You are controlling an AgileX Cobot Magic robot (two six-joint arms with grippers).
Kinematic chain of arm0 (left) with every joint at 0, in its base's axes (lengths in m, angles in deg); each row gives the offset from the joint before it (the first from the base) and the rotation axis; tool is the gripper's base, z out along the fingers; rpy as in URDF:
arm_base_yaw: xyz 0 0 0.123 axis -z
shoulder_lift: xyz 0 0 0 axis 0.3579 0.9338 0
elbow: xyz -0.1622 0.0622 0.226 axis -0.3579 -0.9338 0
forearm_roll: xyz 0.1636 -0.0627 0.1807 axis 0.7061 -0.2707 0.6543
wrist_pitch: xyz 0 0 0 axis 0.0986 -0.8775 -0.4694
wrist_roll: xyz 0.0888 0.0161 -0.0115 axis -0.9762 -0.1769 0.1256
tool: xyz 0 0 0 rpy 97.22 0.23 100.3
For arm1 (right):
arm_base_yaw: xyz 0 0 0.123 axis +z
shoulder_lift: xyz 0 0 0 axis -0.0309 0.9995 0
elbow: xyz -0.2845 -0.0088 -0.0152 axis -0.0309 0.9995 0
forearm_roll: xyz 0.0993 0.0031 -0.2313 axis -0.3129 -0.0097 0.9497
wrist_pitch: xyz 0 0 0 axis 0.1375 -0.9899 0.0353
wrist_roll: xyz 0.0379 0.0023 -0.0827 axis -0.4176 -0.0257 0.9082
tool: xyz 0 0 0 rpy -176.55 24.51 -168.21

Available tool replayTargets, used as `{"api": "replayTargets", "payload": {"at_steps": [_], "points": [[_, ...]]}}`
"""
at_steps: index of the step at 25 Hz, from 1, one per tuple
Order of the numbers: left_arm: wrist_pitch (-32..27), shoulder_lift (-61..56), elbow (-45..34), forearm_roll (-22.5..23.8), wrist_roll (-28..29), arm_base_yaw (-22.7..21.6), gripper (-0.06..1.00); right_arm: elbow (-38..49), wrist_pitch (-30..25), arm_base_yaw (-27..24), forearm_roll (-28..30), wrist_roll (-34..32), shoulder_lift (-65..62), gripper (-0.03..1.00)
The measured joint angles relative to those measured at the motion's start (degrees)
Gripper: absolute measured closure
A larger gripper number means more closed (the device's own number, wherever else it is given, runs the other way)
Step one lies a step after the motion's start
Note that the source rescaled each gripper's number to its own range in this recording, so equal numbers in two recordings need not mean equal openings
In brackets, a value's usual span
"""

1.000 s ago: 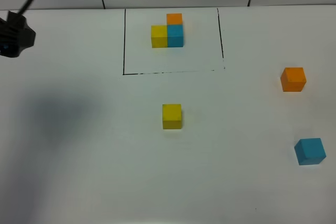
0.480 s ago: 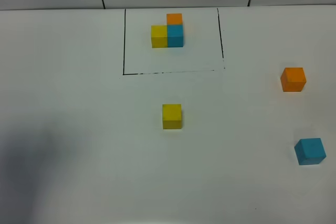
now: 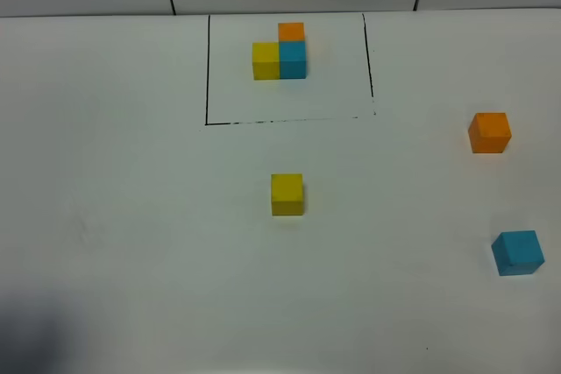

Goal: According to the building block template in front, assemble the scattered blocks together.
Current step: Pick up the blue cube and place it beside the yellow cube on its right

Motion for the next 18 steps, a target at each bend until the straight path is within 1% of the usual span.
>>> {"api": "replayTargets", "payload": {"at_steps": [6, 11, 14, 18], "points": [[-1.1, -11.9, -5.3, -6.0, -5.0, 0.0, 0.08, 0.0, 0.0, 0.0, 0.0, -0.1, 0.0, 0.22], [-2.9, -19.2, -8.0, -9.6, -9.0, 0.0, 0.11, 0.0, 0.0, 0.0, 0.0, -0.2, 0.0, 0.22], [-3.1, -23.5, -8.1, -11.2, -11.4, 0.0, 0.13, 0.0, 0.0, 0.0, 0.0, -0.2, 0.0, 0.22], [-5.0, -24.4, -8.4, -11.9, -12.1, 0.0, 0.13, 0.0, 0.0, 0.0, 0.0, -0.2, 0.0, 0.22]]}}
